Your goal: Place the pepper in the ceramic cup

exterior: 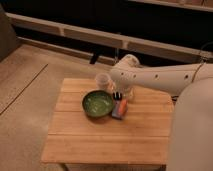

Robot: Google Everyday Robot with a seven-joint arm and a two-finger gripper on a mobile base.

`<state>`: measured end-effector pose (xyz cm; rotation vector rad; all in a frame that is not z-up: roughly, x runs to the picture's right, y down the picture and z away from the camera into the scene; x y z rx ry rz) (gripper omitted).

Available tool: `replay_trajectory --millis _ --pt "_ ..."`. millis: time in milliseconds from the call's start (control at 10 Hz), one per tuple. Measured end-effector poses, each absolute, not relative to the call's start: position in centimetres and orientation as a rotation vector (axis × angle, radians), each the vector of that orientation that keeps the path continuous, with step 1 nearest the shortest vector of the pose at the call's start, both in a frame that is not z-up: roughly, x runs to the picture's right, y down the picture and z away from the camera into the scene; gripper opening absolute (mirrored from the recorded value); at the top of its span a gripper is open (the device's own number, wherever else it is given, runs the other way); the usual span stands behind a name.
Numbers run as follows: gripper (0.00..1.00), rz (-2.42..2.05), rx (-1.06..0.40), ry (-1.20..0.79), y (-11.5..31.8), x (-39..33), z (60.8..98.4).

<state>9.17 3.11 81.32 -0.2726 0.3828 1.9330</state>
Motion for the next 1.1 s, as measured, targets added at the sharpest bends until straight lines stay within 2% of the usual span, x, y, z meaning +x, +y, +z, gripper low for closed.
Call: replay_trajectory --millis 200,500,1100 --pt "0.65 1.975 -0.337 0.367 4.8 10.0 83.0" --pt "0.65 1.984 -0.430 0.448 9.0 11.9 85.6" --pt "0.65 1.969 -0.450 0.462 9.6 11.8 86.0"
